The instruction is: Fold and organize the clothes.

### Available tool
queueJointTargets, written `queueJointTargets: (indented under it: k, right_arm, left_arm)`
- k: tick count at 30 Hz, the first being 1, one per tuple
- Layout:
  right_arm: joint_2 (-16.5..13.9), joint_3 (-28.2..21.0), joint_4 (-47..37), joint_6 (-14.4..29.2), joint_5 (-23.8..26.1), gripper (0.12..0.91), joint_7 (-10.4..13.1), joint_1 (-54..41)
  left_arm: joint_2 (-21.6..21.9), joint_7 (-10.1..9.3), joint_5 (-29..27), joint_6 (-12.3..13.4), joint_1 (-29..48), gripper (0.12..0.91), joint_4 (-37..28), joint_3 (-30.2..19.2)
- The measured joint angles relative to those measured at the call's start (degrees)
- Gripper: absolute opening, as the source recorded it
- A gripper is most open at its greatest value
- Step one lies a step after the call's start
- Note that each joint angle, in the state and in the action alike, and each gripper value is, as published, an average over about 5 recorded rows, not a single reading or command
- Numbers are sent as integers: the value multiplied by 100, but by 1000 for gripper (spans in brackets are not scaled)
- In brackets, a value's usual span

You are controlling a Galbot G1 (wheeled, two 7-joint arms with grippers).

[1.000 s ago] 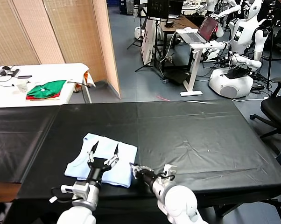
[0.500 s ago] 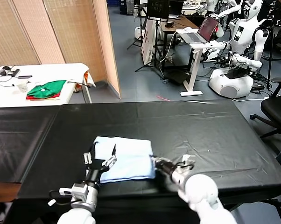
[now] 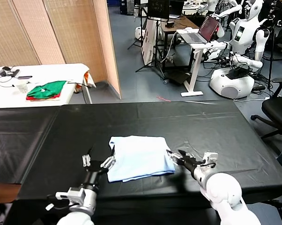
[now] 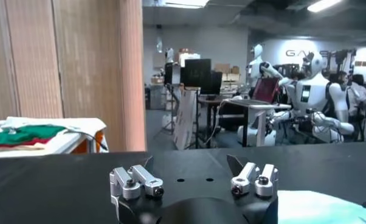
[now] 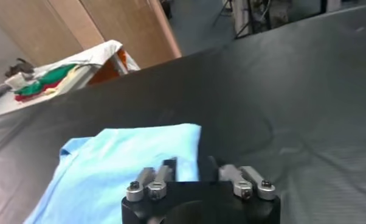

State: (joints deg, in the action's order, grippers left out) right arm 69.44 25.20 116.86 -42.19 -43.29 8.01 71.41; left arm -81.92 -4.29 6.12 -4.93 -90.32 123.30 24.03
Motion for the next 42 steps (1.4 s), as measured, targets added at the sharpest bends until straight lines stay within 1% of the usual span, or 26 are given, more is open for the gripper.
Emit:
queueJointTargets:
  k: [1,3,5,6,8,10,12,17,21,24,26,29,33,36,42]
  right_arm:
    - [3,46,60,0,78,826,-30,67]
    - [5,135,185,0,297,884,-123,224]
    - [-16,201,320,58,599,900,-260,426]
    - [-36,221,394,160,783,904,-321,552]
    - [-88,235,550,545,1188,906,-392,848]
    - [-127,231,707,1123,1593,907,-347,1201]
    - [-134,233,837,1745,1977,907,-215,1568]
    - [-32,314,1059,3241,2785,907,245,2414]
    - [90,359,1178,4093,3281,907,625,2986]
    - [193,309,1166,4728,3707,907,984,3413]
    - [250,259,1149,5073,3884,907,1209,3704]
    - [294,184,1161,5333,3994,907,1468,4126]
    - [305,104,1188,5457,4045,907,1715,4584]
    - [305,81,1201,5478,4048,907,1768,4784]
    - [307,72,1207,5513,4062,907,1776,4931]
  left_arm:
    - [14,0,18,12,-23,907,9,11]
    - [47,-31,61,-20,-80,907,45,29]
    - [94,-100,102,-72,-160,907,110,39]
    - [126,-135,115,-96,-216,907,149,48]
    - [200,-179,116,-134,-355,907,235,71]
    - [271,-195,106,-150,-523,907,316,97]
    - [314,-225,102,-151,-706,907,386,118]
    - [377,-310,175,-201,-1128,907,533,171]
    - [475,-301,319,-280,-1376,907,634,257]
    - [560,-284,435,-368,-1539,907,713,330]
    - [602,-287,486,-433,-1640,907,761,373]
    - [637,-291,517,-533,-1776,907,824,425]
    - [663,-292,570,-634,-1908,907,896,489]
    - [675,-290,576,-655,-1968,907,919,545]
    - [690,-289,568,-660,-2002,907,923,595]
